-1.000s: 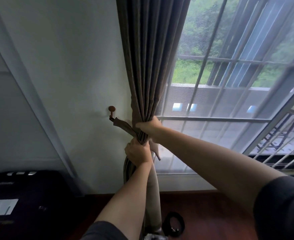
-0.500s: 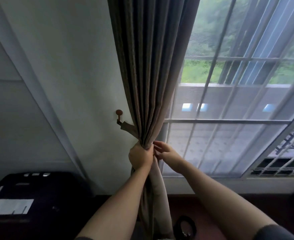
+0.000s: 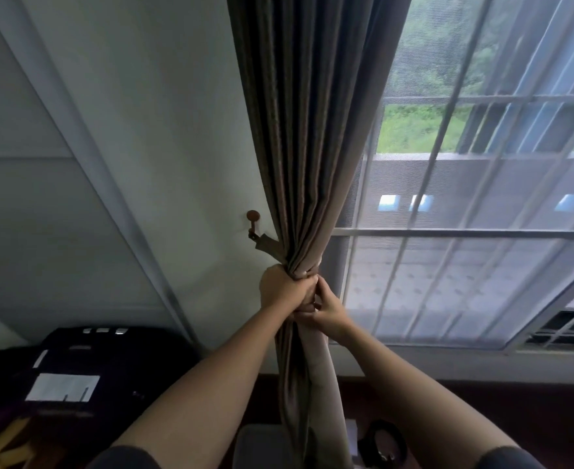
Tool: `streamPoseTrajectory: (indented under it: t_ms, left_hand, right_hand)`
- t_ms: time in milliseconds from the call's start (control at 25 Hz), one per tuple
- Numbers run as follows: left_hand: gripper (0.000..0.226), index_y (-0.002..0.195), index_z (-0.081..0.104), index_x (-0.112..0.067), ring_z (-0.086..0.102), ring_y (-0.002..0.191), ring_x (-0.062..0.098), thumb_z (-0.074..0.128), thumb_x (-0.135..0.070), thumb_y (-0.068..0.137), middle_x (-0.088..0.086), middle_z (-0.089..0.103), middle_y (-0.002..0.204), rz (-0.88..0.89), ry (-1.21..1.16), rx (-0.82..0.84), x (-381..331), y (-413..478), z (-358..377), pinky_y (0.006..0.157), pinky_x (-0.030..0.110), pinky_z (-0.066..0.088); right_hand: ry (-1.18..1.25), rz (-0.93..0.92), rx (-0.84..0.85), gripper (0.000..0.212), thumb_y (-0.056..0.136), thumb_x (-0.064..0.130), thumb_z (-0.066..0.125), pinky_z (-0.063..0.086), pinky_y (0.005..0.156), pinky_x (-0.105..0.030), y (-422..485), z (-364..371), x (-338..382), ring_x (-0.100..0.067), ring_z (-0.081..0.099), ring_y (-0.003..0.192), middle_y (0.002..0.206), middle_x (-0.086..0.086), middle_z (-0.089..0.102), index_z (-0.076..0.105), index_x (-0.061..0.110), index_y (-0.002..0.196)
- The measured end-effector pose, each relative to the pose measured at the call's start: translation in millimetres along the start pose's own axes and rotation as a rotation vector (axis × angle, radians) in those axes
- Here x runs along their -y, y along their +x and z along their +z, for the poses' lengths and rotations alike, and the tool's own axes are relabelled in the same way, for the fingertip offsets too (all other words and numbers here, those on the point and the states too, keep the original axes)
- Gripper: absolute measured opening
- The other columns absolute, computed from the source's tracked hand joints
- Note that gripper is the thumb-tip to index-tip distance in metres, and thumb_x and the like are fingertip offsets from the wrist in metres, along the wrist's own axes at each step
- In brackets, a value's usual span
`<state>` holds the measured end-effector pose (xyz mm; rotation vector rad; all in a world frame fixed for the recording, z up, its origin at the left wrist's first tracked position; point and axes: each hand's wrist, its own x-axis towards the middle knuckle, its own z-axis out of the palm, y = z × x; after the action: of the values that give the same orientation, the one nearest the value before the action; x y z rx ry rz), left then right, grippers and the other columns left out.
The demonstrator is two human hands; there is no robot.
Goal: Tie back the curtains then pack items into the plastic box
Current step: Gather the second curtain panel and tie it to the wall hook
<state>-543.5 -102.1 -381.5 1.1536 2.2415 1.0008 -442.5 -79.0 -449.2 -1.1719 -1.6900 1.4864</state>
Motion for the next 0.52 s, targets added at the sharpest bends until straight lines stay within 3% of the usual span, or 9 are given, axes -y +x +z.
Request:
streamPoseTrajectory:
  t_ms: [80,160,280,400,520]
  left_hand:
    - [0.046,0.092,0.068,-0.005,0.067,0.094,0.028,0.071,-0.047,0.073,0.013,0.071,0.097,0.035,0.068,0.001,-0.1,2.4,-2.7,0.081,0.031,0.052]
    - [0.048,0.093,0.068,-0.008,0.066,0.095,0.028,0.067,-0.052,0.074,0.011,0.07,0.098,0.063,0.174,0.0,-2.2,2.1,-3.6,0.083,0.032,0.051]
    - [0.047,0.095,0.066,-0.009,0.065,0.095,0.026,0.066,-0.051,0.074,0.009,0.069,0.099,0.088,0.221,0.027,-3.3,5.1,-3.6,0.086,0.034,0.051]
    - [0.054,0.099,0.066,-0.011,0.064,0.097,0.026,0.069,-0.052,0.064,0.008,0.069,0.102,0.121,0.21,0.138,-3.0,14.1,-8.1,0.089,0.036,0.051]
    - [0.059,0.097,0.066,-0.02,0.065,0.093,0.022,0.069,-0.052,0.049,0.003,0.069,0.097,0.148,0.137,0.313,-0.8,26.7,-18.5,0.085,0.035,0.054]
  right_hand:
    - [-0.047,0.004,-0.036,0.072,0.06,0.007,0.084,0.047,0.071,-0.008,-0.5,6.5,3.6,-0.001,0.058,0.094,0.108,0.006,0.061,0.046,0.034,0.115]
    - [-0.072,0.01,-0.08,0.072,0.045,0.029,0.086,0.049,0.078,-0.014,3.6,13.0,3.9,-0.008,0.06,0.098,0.107,0.005,0.061,0.046,0.039,0.104]
    - [-0.167,0.001,-0.198,0.078,0.033,0.053,0.078,0.048,0.092,-0.035,10.3,22.9,1.0,-0.014,0.059,0.103,0.102,0.006,0.06,0.048,0.036,0.103]
    - [-0.137,0.021,-0.31,0.059,0.039,0.052,0.078,0.045,0.095,-0.046,10.1,33.6,0.7,-0.015,0.061,0.096,0.086,0.022,0.059,0.045,0.048,0.088]
    - [-0.094,0.007,-0.397,0.047,0.049,0.047,0.081,0.05,0.089,-0.044,11.0,40.2,3.0,-0.018,0.066,0.088,0.08,0.013,0.066,0.053,0.043,0.086]
